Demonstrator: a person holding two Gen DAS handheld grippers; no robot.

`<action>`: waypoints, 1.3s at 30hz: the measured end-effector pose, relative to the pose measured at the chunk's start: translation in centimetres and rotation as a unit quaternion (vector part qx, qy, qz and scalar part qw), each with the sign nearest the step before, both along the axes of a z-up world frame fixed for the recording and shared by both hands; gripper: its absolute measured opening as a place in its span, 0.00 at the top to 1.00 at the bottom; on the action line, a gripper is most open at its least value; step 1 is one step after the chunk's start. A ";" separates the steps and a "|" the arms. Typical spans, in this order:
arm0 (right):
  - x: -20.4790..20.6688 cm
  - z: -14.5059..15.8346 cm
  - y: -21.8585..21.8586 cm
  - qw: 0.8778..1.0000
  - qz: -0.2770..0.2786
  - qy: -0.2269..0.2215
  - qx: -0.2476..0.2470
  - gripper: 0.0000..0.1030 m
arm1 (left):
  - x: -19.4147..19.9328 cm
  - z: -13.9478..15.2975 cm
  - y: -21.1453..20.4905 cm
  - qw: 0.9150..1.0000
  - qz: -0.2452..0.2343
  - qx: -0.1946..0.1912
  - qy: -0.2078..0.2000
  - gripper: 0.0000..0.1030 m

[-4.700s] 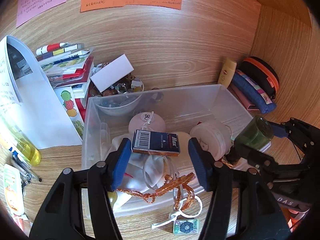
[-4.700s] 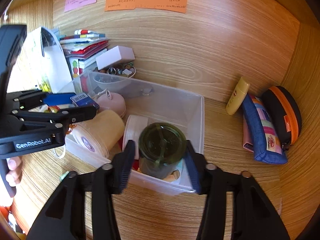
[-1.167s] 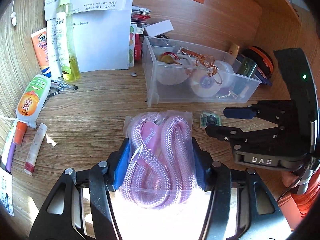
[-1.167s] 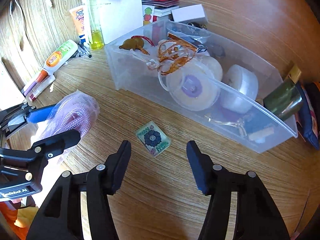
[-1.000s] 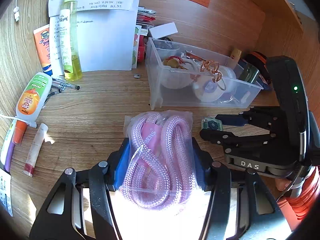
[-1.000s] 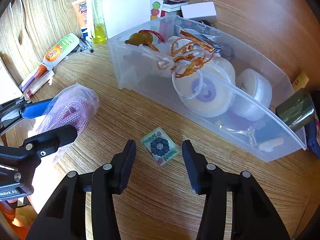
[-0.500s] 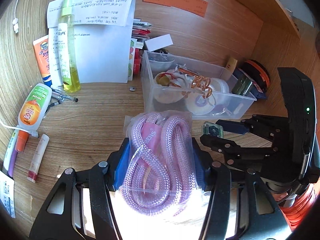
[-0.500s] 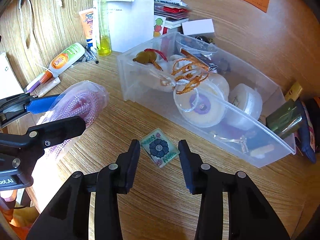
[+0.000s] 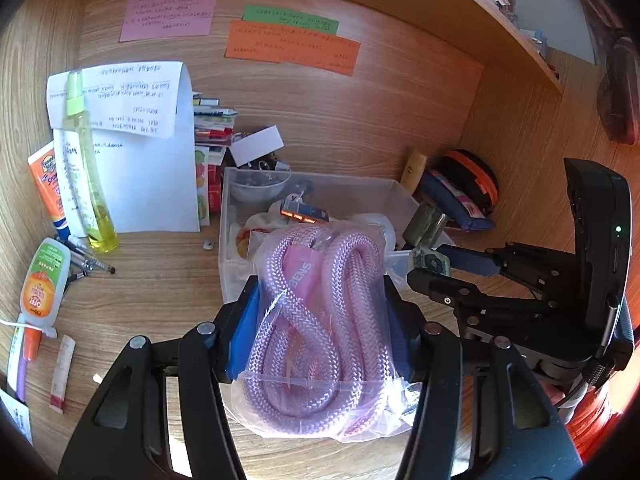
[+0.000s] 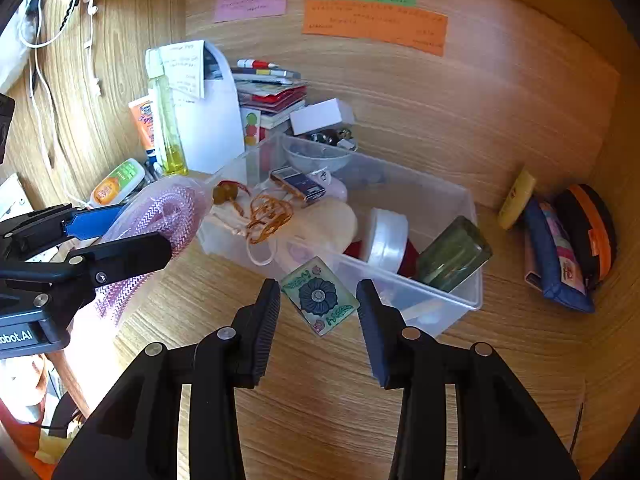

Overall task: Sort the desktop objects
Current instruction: 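Carry pink rope bag in left gripper while right gripper carries green tag over box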

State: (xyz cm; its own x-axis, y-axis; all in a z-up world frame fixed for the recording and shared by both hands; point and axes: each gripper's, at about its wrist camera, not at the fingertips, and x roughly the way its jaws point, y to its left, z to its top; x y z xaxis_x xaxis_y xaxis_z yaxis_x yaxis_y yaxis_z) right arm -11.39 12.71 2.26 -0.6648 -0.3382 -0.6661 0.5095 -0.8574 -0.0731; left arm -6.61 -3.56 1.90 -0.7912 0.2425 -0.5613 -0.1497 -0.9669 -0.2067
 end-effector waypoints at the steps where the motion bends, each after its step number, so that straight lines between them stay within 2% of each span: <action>1: -0.2 0.3 0.2 1.000 -0.004 0.003 -0.002 0.65 | -0.3 0.3 0.2 1.000 -0.002 0.000 0.003 0.46; 9: -2.5 2.0 1.7 0.999 -0.035 0.018 -0.022 0.65 | -2.9 2.5 0.6 1.000 -0.011 0.005 0.020 0.46; 18: -5.1 1.6 2.3 0.998 -0.050 0.015 -0.018 0.65 | -7.3 3.2 2.0 1.000 -0.022 0.004 0.009 0.46; 28: -7.3 0.2 2.5 0.998 -0.054 0.005 0.009 0.65 | -12.1 1.9 3.7 0.999 -0.031 0.004 -0.037 0.46; 39: -8.9 -1.4 2.4 0.999 -0.035 -0.026 0.008 0.65 | -15.2 -0.4 5.2 0.997 -0.039 -0.002 -0.072 0.46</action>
State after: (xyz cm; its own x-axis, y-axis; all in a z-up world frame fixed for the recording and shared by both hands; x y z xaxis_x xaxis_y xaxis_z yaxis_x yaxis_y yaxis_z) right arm -20.29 15.08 0.81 -0.6507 -0.2810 -0.7054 0.4513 -0.8902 -0.0617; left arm -21.84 1.68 1.51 -0.6806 0.2981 -0.6692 -0.1931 -0.9542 -0.2286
